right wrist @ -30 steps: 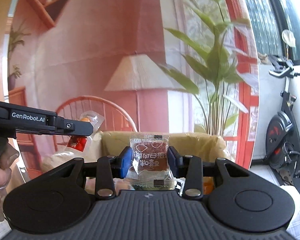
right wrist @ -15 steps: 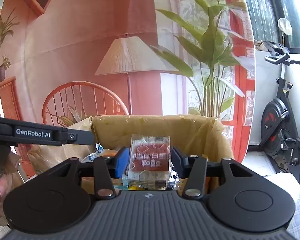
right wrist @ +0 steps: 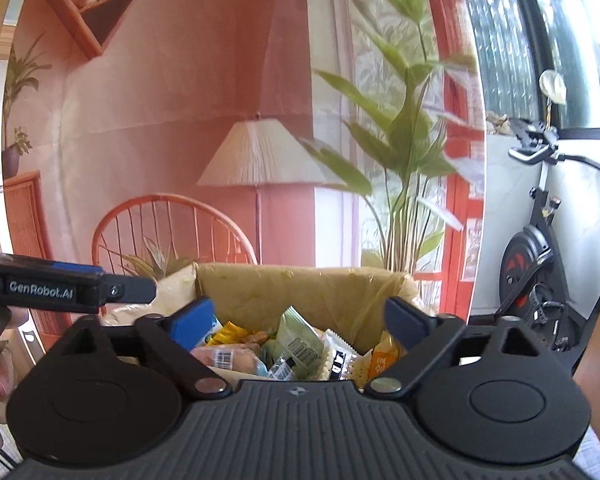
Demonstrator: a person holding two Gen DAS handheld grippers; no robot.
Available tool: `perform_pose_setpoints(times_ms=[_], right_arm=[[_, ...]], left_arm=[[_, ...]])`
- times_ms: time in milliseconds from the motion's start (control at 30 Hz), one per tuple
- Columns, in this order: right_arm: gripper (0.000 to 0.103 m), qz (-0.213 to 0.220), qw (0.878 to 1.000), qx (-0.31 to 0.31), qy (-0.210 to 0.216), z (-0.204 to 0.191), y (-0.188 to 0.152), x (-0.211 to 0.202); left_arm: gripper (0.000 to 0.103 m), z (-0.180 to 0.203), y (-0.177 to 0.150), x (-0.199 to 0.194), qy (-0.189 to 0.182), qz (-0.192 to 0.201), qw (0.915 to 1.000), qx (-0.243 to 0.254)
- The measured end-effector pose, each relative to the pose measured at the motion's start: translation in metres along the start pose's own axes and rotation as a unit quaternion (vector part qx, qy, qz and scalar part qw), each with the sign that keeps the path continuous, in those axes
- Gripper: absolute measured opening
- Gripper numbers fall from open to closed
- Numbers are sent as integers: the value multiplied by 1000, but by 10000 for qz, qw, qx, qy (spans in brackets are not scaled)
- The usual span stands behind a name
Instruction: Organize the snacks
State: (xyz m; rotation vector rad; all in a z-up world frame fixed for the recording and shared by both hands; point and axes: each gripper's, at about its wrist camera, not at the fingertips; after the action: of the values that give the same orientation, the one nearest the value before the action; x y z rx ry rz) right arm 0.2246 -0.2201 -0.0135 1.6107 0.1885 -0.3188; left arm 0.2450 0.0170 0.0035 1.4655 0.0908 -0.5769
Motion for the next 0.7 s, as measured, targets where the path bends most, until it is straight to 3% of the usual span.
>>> perform_pose_setpoints(times_ms=[300, 467, 633, 700], right_arm=[[103, 16, 9999, 53, -98, -17, 10, -61], [103, 174, 9996, 60, -208, -27, 16, -100], [103, 294, 9992, 41, -254, -34, 22, -134], [103, 308, 9991, 54, -271, -36, 25, -145]], left_arm=[[96, 11, -2, -66, 425, 277, 9987, -29], [97, 22, -3, -102, 436, 419, 9982, 50], [97, 40, -5, -136, 703, 524, 9957, 295], [97, 44, -5, -149, 600, 575, 9962, 268]])
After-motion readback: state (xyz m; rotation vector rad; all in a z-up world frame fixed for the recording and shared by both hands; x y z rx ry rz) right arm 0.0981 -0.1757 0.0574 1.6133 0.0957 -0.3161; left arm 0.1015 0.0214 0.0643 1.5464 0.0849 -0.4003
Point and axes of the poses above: each gripper's, at about its wrist camera, not at the fingertips, and x roughly the way its jaws point, z to its right, y to its top, and after that the axes turned 11 degrees about -y, right-handed
